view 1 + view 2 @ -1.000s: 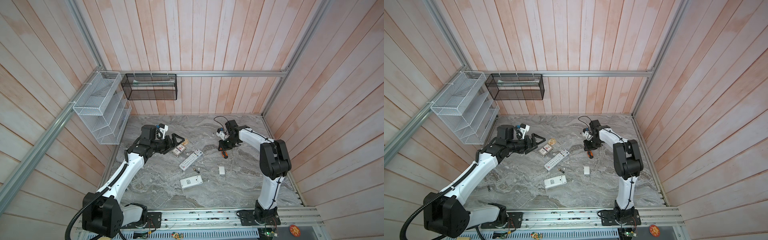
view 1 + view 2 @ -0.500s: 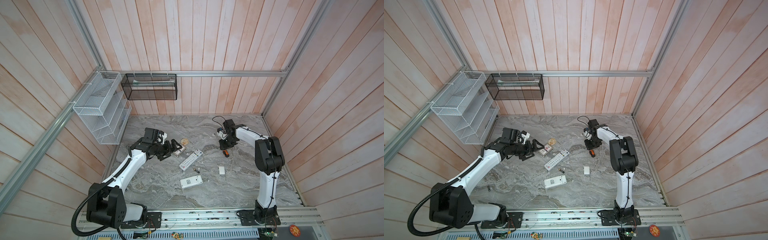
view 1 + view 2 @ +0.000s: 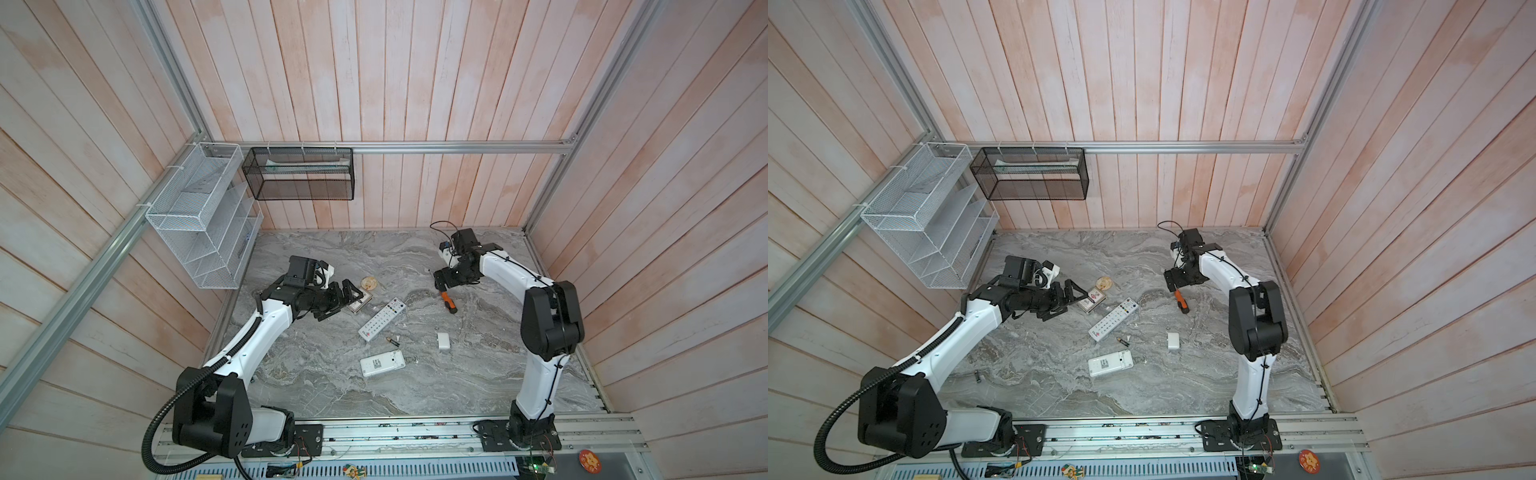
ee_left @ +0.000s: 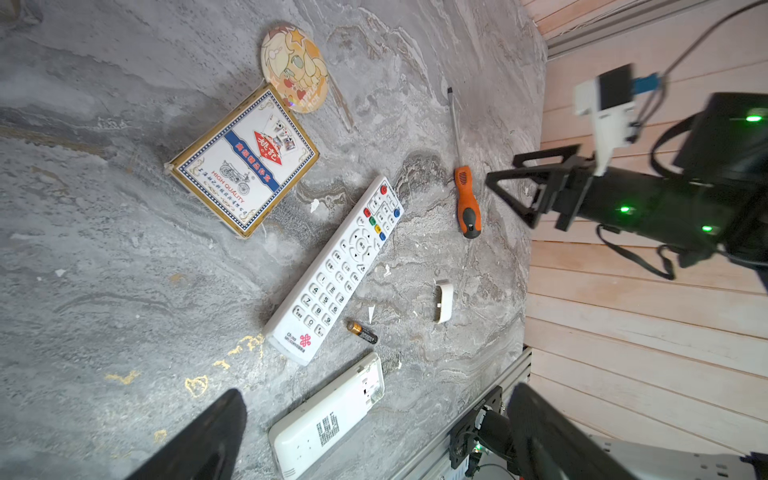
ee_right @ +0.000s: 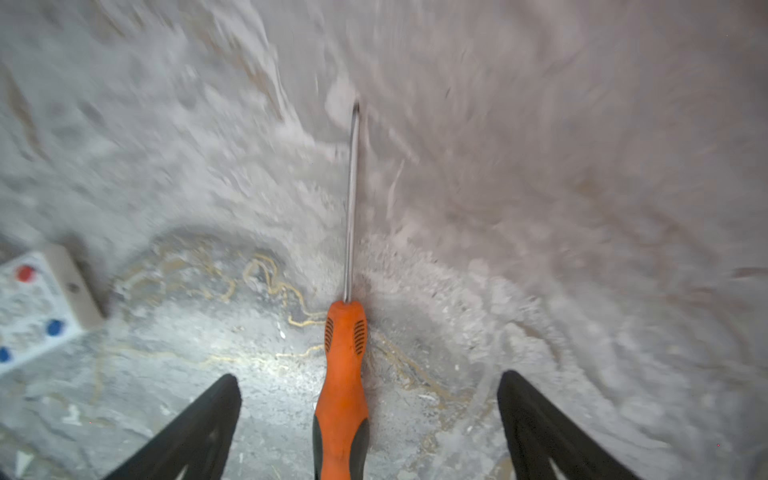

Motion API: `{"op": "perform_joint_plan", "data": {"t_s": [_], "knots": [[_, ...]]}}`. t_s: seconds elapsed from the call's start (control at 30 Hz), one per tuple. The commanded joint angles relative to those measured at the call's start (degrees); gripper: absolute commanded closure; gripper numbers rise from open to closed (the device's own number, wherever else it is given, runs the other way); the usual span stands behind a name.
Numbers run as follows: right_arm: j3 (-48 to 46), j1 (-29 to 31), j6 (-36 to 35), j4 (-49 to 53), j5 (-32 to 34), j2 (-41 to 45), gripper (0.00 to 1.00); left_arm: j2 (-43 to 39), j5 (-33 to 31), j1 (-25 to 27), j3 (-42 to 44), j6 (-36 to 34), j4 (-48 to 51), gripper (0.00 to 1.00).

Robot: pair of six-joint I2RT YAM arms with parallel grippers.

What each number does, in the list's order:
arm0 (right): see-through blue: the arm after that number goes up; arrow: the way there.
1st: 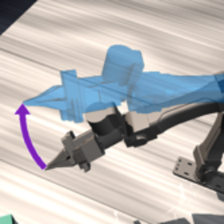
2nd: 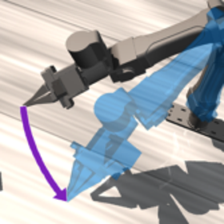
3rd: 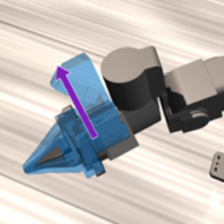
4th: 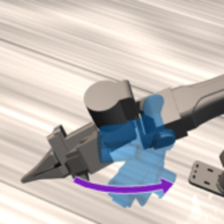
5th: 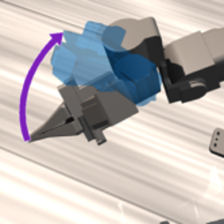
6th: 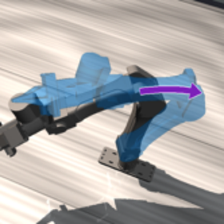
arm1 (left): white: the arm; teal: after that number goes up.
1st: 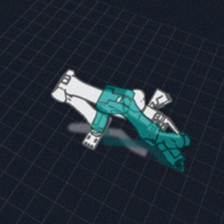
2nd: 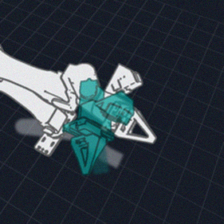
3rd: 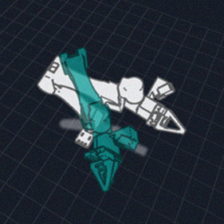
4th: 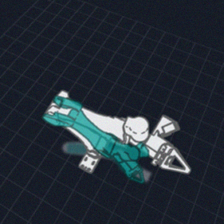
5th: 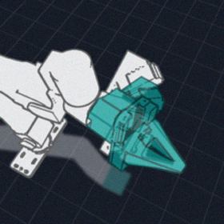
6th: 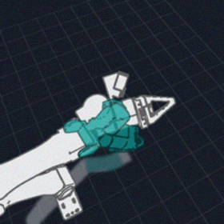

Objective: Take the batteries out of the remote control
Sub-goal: 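Lower the left gripper and grasp the white TV remote with coloured buttons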

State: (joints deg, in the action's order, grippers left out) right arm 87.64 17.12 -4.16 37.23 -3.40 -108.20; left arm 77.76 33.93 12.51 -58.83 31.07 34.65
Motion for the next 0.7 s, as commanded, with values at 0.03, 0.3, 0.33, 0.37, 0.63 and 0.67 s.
{"op": "perform_joint_plan", "data": {"t_s": [0.03,0.3,0.33,0.37,0.63,0.67], "knots": [[-5.0,0.2,4.7,-18.7,4.4,16.4,0.02,-1.7,-2.8,2.0,-1.5,-5.0,-0.7,0.0],[-15.1,-11.7,30.9,-36.6,-21.5,27.5,0.02,4.8,-18.0,14.8,-9.1,-17.0,7.4,0.0],[-13.8,-11.6,29.1,-34.9,-22.9,27.5,0.02,6.0,-19.1,15.9,-9.8,-18.0,7.8,0.0],[-12.5,-11.7,28.1,-32.5,-24.0,27.7,0.02,7.8,-20.4,17.0,-10.7,-19.2,8.5,0.0],[-4.7,-11.8,23.2,-15.8,-37.6,28.2,0.02,24.0,-27.4,23.3,-21.3,-26.3,12.2,0.0],[-5.6,-11.9,23.7,-15.9,-38.5,29.1,0.02,26.1,-27.1,23.5,-23.0,-27.0,12.2,0.0]]}}
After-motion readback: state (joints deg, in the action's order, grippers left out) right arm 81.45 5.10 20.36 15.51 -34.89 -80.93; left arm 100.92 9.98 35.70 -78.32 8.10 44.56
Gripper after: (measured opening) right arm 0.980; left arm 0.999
